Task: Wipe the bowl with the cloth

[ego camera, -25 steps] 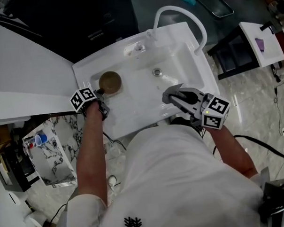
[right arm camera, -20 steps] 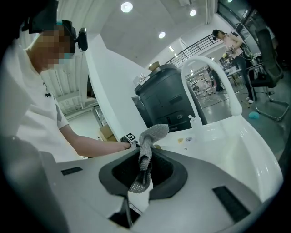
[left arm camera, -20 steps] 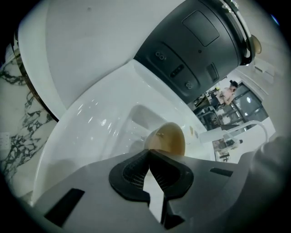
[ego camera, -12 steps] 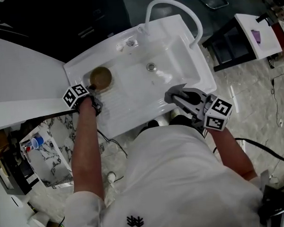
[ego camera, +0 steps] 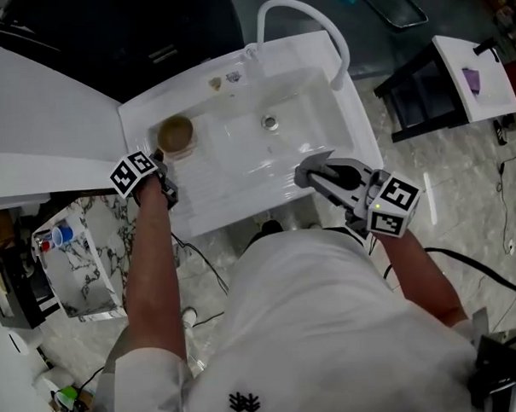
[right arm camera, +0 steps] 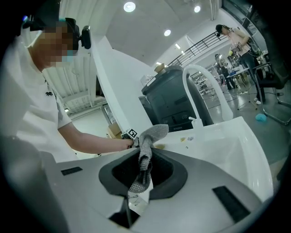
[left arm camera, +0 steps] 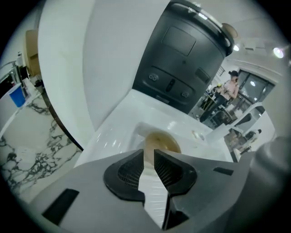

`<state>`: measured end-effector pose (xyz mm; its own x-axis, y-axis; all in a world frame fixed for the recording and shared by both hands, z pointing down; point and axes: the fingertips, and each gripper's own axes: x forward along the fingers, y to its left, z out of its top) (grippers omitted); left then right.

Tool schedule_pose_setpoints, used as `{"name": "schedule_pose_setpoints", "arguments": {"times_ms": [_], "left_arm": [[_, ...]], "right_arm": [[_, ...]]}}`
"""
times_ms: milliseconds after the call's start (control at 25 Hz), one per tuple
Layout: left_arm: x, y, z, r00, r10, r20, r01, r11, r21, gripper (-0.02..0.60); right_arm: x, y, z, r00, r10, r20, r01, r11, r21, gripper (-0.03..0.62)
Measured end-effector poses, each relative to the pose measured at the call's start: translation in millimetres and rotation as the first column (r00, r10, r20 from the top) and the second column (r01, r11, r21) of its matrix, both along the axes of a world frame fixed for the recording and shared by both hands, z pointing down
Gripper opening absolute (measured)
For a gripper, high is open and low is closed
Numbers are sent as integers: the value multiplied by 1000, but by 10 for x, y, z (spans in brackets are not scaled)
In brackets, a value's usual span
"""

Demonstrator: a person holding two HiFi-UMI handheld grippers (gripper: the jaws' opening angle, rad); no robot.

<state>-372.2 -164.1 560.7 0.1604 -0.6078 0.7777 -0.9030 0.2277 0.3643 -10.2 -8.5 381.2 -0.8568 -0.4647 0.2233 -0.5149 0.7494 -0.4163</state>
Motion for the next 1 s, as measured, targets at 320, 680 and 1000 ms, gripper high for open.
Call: {"name": "schedule_pose_setpoints", "arguments": {"times_ms": [320, 680, 1000], "left_arm": [[943, 764, -771, 994, 46, -97, -14, 952, 306, 18], [2726, 2211, -1556, 915, 394, -94, -300, 815, 495, 11], [3290, 3260, -1769, 834, 549, 50, -499, 713, 492, 11]], "right_arm": [[550, 335, -96, 998, -55, 9, 55, 997, 54, 43], [831, 969, -141, 981, -192, -3, 191, 976, 105, 43], [555, 1568, -41, 955, -297, -19, 297, 945, 135, 43]]}}
